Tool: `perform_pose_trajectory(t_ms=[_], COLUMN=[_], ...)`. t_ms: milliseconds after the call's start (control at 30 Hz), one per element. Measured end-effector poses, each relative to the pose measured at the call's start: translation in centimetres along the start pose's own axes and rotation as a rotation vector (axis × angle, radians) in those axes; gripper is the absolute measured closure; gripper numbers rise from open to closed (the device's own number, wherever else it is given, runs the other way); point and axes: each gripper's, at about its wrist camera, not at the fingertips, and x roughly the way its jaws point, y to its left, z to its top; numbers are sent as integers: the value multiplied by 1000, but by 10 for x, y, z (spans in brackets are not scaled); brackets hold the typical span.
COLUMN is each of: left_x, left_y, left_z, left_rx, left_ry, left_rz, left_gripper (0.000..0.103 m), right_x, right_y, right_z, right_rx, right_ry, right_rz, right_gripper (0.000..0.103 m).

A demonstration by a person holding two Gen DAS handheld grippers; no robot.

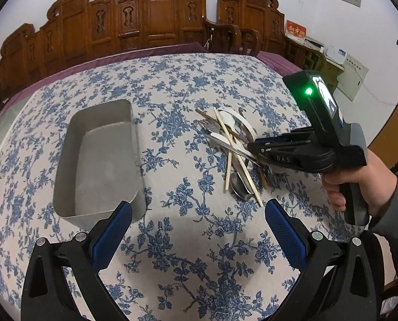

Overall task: Organize utensils
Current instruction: 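Lower the right gripper into the utensil pile and grasp a wooden chopstick, then grasp a metal spoon from the pile with the left gripper while the right holds the chopstick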

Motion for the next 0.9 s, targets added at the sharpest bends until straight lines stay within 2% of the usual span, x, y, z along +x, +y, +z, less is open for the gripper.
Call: perform_pose_trajectory(t_ms=[100,233,433,633,767,900], left_x=[4,10,22,35,48,65], left_y=[-5,-10,-18,-25,-26,-25], left_z=[0,1,1,6,13,25], left_rx=[9,19,14,21,-1,-38], left_ry=[9,18,34,34,44,58], left_rz=[0,-2,-6,-5,-19,-33], left_gripper=[7,7,7,14,17,27], right_x=[-4,-14,-46,-80,-93,-99], right_y=[1,3,0,-9,-14,-18], right_z=[-3,-9,-14,-25,-40,-56], right_rx=[-13,-30,-2,50,88,105], right_ry=[-3,-22,-113,-192,-202,-198], right_rz=[16,20,22,16,29,20], right_gripper=[97,97,97,97,97,97])
